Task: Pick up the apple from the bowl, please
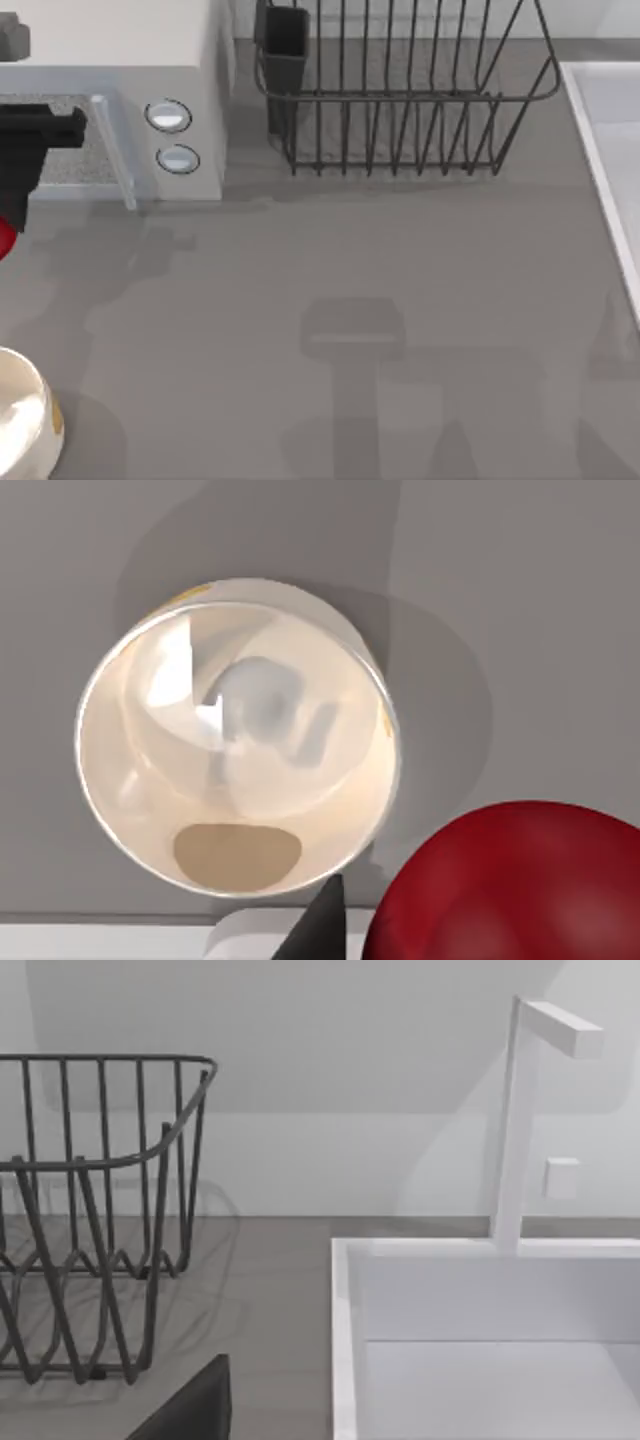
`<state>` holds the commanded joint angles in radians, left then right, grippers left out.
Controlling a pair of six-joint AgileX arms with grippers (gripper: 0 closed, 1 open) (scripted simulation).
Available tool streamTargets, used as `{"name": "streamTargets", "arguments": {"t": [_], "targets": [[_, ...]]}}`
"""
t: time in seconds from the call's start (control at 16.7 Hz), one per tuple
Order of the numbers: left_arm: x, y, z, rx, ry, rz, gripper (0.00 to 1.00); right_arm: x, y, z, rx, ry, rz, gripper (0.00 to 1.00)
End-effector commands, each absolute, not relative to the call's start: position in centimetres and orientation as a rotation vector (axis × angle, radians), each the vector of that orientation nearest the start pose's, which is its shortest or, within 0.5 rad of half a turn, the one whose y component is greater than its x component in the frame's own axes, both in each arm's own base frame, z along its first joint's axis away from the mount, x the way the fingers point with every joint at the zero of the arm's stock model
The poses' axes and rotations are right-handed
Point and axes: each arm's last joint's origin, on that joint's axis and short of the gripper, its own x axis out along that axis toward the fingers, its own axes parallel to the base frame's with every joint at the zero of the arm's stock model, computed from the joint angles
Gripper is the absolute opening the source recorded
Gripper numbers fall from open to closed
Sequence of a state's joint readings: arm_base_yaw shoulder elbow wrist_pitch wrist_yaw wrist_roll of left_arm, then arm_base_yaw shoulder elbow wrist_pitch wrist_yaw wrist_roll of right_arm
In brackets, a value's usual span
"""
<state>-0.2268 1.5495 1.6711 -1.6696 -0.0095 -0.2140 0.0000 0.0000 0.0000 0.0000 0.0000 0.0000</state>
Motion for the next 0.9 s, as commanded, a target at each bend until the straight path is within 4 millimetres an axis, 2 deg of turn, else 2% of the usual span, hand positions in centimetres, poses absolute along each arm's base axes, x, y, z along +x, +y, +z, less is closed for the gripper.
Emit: {"name": "streamTargets", "arguments": {"t": [0.18,0.36,0.48,0.6,0.9], "targets": [[27.4,-12.4,32.6,0.017,1.563,-0.012,0.0,10.6,-0.1,16.0,0.0,0.0,0.0,1.0],[27.4,-19.3,29.4,0.019,1.571,-0.014,0.0,10.6,-0.1,16.0,0.0,0.0,0.0,1.0],[27.0,-22.3,27.8,0.018,1.572,-0.014,0.0,10.6,-0.1,16.0,0.0,0.0,0.0,1.0],[26.7,-23.6,26.9,0.016,1.571,-0.016,0.0,10.6,-0.1,16.0,0.0,0.0,0.0,1.0],[26.7,-23.5,26.9,0.015,1.572,-0.015,0.0,10.6,-0.1,16.0,0.0,0.0,0.0,1.0]]}}
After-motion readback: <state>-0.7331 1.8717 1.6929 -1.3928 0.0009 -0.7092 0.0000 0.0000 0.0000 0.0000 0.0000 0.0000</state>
